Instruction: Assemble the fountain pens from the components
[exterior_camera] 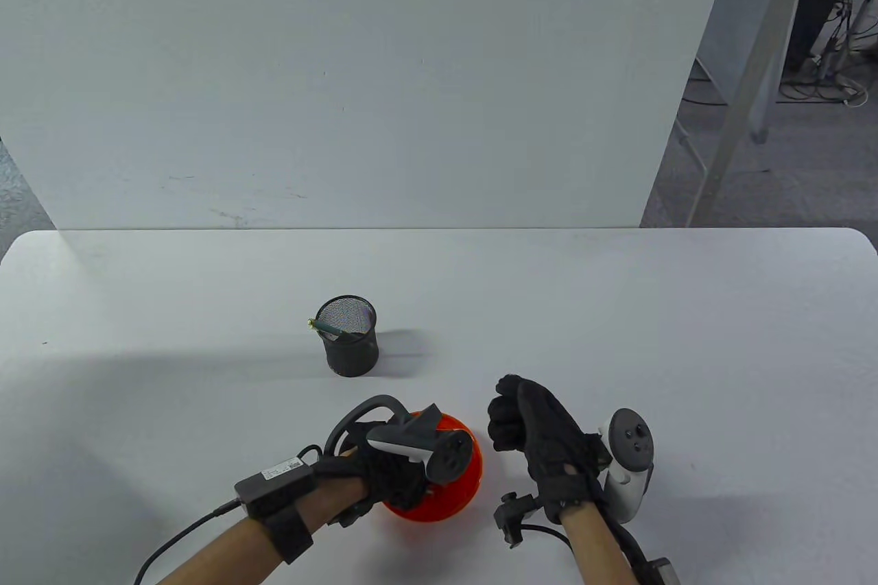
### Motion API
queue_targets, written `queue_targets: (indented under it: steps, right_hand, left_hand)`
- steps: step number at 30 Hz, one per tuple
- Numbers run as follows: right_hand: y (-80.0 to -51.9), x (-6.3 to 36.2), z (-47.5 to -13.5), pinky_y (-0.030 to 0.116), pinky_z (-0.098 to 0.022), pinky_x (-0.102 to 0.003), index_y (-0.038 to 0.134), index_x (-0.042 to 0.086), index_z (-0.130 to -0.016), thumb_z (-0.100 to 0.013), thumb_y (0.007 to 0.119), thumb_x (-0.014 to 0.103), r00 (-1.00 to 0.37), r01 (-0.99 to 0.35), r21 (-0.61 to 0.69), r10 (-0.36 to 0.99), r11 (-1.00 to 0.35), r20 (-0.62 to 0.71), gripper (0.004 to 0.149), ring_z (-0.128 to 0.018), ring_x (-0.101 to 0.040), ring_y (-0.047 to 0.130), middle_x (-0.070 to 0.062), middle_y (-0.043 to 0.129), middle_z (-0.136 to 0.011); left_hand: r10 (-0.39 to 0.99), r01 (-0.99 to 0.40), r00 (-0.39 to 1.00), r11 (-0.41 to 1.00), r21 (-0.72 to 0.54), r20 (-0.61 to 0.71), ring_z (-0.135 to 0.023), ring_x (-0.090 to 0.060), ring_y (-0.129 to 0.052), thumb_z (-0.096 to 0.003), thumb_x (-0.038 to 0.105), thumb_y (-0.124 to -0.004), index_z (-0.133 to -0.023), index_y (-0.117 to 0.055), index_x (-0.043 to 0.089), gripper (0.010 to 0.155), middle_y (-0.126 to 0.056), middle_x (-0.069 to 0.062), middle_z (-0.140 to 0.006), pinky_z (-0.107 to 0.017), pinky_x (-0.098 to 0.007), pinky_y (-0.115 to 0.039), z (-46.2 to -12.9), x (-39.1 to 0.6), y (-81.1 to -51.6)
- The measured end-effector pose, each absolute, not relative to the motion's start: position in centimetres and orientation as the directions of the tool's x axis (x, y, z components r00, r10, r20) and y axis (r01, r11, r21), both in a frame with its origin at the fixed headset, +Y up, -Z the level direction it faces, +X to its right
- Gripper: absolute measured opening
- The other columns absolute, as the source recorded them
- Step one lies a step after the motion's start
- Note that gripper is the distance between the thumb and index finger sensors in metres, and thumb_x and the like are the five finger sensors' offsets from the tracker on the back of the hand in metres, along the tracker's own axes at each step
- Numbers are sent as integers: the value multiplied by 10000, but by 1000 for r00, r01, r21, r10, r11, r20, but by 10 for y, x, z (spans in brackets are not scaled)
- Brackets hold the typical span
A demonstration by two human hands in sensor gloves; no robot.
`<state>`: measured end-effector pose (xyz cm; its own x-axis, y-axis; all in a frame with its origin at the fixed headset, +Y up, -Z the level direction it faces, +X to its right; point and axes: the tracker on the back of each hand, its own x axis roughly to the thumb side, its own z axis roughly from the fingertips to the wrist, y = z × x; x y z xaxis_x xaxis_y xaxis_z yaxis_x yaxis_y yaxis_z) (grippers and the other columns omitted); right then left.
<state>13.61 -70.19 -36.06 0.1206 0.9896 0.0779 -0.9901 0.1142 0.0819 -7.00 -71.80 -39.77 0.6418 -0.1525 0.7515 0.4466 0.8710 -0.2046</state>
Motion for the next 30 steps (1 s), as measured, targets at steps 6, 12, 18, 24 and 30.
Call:
queue_targets:
  steps: [6, 12, 18, 24, 30]
  right_hand:
    - [-702, 134, -360, 828, -473, -470, 693, 100, -999, -642, 550, 457, 113, -990, 98, 990, 105, 81, 525, -596, -245, 934, -71, 887, -790]
    - [-703, 134, -360, 828, -465, -475, 701, 92, -994, -639, 559, 452, 68, -993, 98, 994, 59, 88, 525, -585, -254, 935, -82, 892, -781]
    - [-692, 122, -354, 855, -321, -384, 740, 89, -979, -623, 647, 438, -275, -945, 121, 939, -303, 209, 507, -435, -198, 928, -78, 914, -728]
    - [-684, 91, -345, 857, -237, -301, 815, 156, -923, -578, 777, 408, -653, -679, 89, 655, -729, 381, 429, -380, -147, 910, -36, 917, -684]
    - [-688, 49, -348, 857, -231, -314, 857, 161, -884, -563, 814, 381, -800, -355, 137, 377, -925, 467, 392, -370, -159, 913, -33, 930, -655]
  left_hand:
    - [73, 156, 750, 946, -284, 657, -840, -263, -757, -441, 471, -773, -925, -776, 228, 541, -696, -37, -975, -743, -539, -595, -408, -93, -680]
    - [208, -85, 813, 966, -243, 544, -914, -281, -716, -491, 443, -699, -970, -722, 250, 516, -637, -37, -1040, -733, -532, -609, -398, -120, -656]
    - [318, -304, 830, 947, -108, 459, -765, -225, -931, -541, 430, -632, -1021, -615, 294, 499, -805, -43, -956, -631, -483, -760, -369, -153, -633]
    - [550, -622, 669, 783, -29, 501, -692, -211, -912, -568, 366, -633, -1060, -589, 282, 501, -778, -55, -929, -629, -491, -754, -346, -181, -643]
    - [691, -796, 533, 605, 13, 487, -734, -222, -921, -570, 287, -670, -1066, -621, 263, 499, -767, -76, -960, -638, -480, -767, -346, -209, -645]
